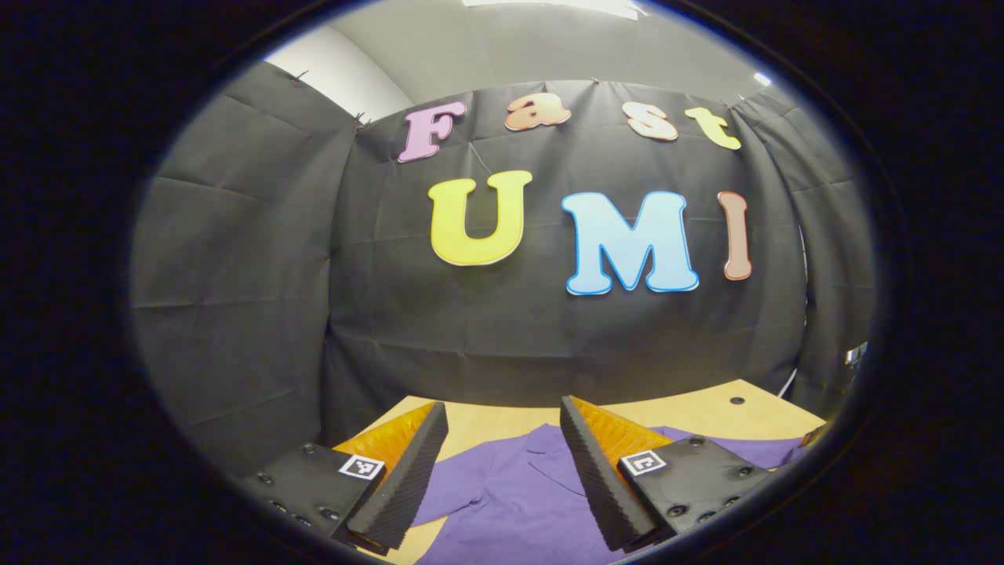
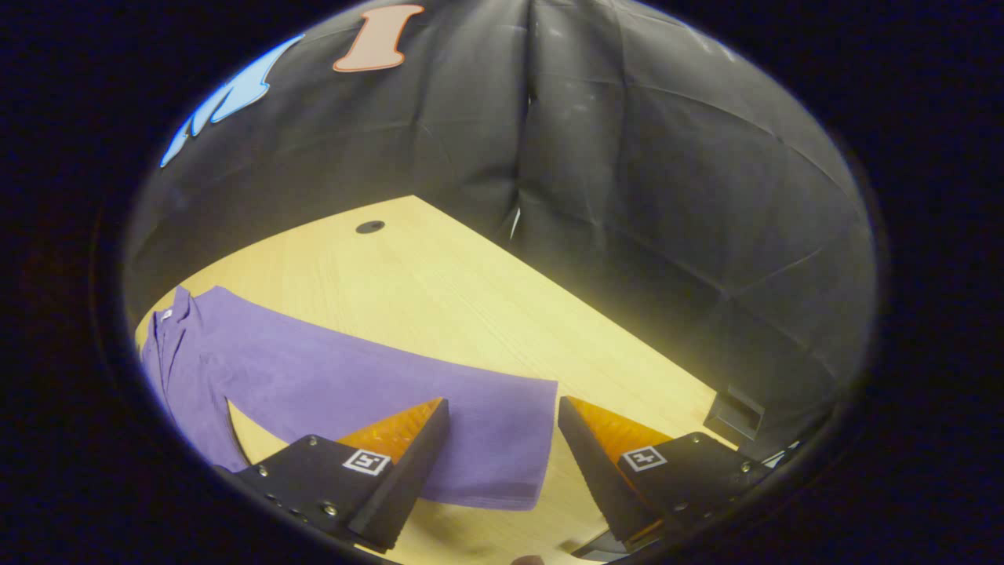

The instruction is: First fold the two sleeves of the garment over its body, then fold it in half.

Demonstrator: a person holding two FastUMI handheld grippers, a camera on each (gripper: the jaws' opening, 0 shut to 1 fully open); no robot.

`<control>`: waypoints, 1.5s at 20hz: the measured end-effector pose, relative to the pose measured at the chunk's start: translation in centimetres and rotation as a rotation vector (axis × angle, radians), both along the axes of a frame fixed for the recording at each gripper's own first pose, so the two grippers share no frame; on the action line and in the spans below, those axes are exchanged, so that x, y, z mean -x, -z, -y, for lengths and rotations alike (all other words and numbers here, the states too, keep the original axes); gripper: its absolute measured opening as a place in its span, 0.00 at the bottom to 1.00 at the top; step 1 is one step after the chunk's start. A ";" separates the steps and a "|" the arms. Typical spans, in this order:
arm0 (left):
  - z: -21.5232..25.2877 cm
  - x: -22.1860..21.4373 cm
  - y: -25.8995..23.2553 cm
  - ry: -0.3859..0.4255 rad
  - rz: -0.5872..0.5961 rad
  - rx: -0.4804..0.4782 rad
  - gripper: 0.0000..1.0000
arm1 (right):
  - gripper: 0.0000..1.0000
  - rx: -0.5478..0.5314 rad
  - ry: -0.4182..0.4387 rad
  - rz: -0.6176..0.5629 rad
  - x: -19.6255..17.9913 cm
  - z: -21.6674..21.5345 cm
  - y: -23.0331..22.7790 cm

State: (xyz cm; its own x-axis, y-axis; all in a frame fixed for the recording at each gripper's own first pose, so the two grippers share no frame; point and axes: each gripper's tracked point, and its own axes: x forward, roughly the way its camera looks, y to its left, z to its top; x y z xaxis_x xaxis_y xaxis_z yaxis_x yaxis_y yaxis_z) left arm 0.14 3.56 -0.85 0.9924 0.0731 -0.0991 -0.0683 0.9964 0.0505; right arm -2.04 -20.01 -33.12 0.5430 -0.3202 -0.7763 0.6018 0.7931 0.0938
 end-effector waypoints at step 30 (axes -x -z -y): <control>0.7 0.0 0.1 0.081 0.007 0.058 0.94 | 0.02 -0.045 0.052 0.095 1.9 -3.9 -3.9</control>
